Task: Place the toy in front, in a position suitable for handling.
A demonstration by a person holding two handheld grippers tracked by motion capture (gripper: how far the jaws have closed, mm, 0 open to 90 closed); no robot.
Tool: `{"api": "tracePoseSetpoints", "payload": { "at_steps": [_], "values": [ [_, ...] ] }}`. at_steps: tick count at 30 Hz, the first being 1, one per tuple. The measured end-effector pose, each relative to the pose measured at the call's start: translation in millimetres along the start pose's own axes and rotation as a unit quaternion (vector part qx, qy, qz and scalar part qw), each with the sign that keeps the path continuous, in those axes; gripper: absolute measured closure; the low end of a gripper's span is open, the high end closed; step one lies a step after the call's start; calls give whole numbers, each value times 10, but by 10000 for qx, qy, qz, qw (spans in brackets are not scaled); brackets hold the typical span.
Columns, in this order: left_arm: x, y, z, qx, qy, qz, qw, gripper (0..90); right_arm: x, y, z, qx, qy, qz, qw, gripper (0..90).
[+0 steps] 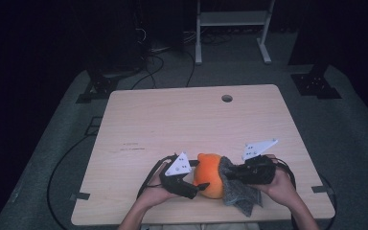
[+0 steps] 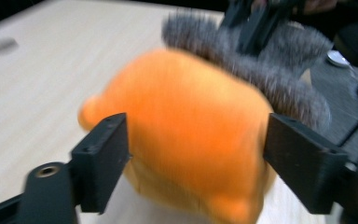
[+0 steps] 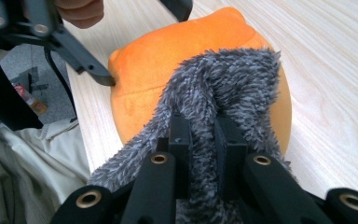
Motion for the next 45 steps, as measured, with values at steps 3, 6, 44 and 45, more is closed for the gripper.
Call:
{"api": "tracePoseSetpoints", "payload": {
  "at_steps": [3,6,44,45],
  "values": [
    [50,-31,-23,82,-160,-14,9998,211,-40,-38,-36,52,63,-27,10000,789],
    [18,-71,83,-248,-211,-142,9994,249,-88,-76,-62,46,154,-110,9998,789],
    [-309,79,343,-434,454,-186,9979,245,61,-236,205,-267,-198,-62,9994,783],
    [-308,77,343,-422,454,-161,9979,246,57,-208,167,-130,-226,-77,9996,783]
  ]
}}
Point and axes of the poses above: each handheld gripper's, and its own axes: y roughly backward along the jaws, z roughly out of its underside, x roughly to its right, the point moved 6 cm from there along -y, roughly forward along the jaws, and after that the axes turned 6 degrees about y, right-handed, at the moved point
